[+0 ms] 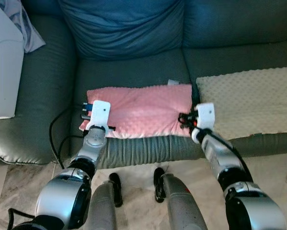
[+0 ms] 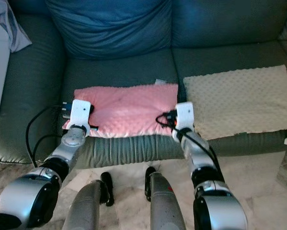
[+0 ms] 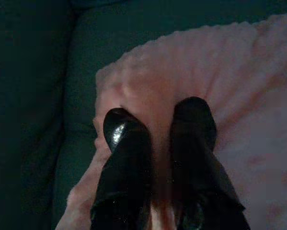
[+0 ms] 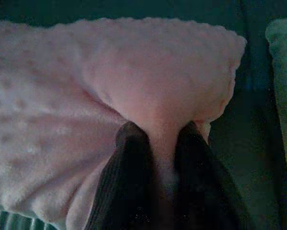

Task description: Move the pillow to the sofa

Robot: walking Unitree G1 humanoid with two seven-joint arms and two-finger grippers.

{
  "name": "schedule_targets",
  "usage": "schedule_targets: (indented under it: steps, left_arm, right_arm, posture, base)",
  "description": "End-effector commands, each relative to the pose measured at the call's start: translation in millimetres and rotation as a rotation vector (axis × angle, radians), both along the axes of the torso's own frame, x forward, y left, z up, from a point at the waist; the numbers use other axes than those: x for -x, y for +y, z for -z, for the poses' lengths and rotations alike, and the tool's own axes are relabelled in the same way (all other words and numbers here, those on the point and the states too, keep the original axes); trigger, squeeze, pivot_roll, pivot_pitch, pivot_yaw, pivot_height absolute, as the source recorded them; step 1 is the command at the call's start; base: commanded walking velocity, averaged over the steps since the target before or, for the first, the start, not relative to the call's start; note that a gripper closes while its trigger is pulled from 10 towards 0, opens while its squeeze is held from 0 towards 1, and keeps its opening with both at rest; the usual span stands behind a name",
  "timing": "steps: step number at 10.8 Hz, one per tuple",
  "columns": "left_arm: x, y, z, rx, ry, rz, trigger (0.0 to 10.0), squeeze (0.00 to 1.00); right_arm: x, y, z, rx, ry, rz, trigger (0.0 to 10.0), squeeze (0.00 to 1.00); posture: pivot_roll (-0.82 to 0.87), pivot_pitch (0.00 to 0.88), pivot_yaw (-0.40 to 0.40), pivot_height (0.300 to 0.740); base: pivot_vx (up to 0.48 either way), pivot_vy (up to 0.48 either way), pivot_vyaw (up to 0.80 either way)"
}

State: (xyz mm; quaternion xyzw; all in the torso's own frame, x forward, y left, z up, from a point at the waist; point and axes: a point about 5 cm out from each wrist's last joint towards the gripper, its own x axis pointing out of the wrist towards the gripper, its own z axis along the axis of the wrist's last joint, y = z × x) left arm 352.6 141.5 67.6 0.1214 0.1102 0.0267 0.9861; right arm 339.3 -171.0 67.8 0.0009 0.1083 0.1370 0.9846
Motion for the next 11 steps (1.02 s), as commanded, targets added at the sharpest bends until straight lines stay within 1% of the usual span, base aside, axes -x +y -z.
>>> schedule_targets:
  steps: [1,3,5,7,9,10,11]
  left_arm:
    - [9.6,5.8,15,0.000,0.047,-0.021,10.0,1.00]
    - [9.3,4.1,14,0.010,0.046,-0.020,10.0,1.00]
    - [10.1,5.6,15,0.016,0.049,-0.025,10.0,1.00]
    - [9.3,12.1,14,0.025,0.039,-0.045,10.0,1.00]
    - [9.3,12.7,14,0.027,0.039,-0.042,10.0,1.00]
    - [8.9,11.7,13,0.030,0.038,-0.042,10.0,1.00]
    - [7.6,11.6,11,0.039,0.030,-0.046,10.0,1.00]
  right_arm:
    - [6.6,-0.8,10,0.006,0.026,0.004,10.0,1.00]
    - [6.9,-4.8,11,0.031,0.026,0.023,10.0,1.00]
    - [7.9,-13.4,12,0.078,0.025,0.067,10.0,1.00]
    - [7.5,-28.9,9,0.060,0.019,0.144,10.0,1.00]
    - [8.5,-31.5,8,0.089,-0.003,0.158,10.0,1.00]
    - [7.9,-30.0,6,0.084,-0.018,0.159,10.0,1.00]
    - [5.0,-26.8,-2,0.065,-0.060,0.167,10.0,1.00]
  posture:
    - [-0.07,0.398,0.027,0.740]
    - [-0.07,0.391,0.024,0.740]
    - [-0.07,0.388,0.025,0.740]
    - [-0.07,0.384,0.025,0.740]
    - [-0.06,0.369,0.022,0.740]
    - [-0.07,0.357,0.017,0.740]
    - [-0.08,0.345,0.012,0.740]
  base:
    - [0.000,0.000,0.00]
    - [0.000,0.000,0.00]
    - [0.000,0.000,0.00]
    - [0.000,0.000,0.00]
    - [0.000,0.000,0.00]
    - [0.000,0.000,0.00]
    - [0.000,0.000,0.00]
